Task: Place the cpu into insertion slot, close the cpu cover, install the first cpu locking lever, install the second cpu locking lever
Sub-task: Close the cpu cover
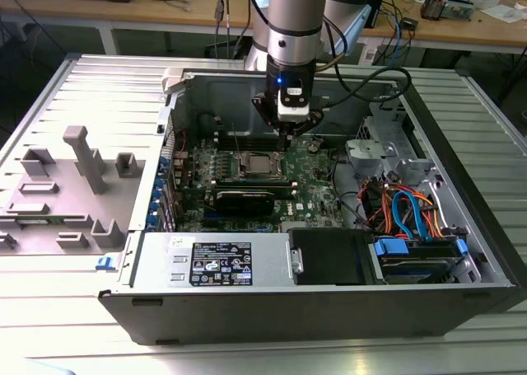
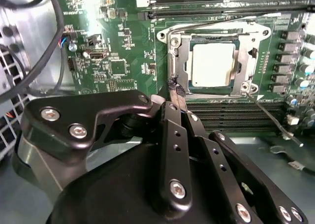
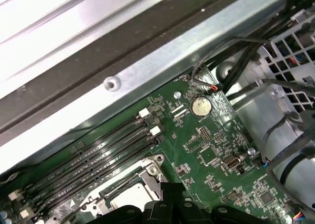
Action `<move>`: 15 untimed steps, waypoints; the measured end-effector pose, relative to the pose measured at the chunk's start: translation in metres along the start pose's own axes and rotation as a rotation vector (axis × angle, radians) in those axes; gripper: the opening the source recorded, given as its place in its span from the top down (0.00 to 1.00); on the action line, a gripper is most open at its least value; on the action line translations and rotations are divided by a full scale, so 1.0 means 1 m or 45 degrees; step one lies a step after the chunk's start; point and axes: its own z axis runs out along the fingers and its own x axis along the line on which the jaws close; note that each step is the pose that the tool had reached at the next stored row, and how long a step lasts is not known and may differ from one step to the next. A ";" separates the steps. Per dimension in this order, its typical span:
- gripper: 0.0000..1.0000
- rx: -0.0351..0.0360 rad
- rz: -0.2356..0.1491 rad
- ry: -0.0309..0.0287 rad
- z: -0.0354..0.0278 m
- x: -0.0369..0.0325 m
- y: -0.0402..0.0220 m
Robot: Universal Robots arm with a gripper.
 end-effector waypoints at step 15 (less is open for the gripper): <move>0.89 -0.0127 -0.227 -0.0007 0.0050 0.0068 -0.0040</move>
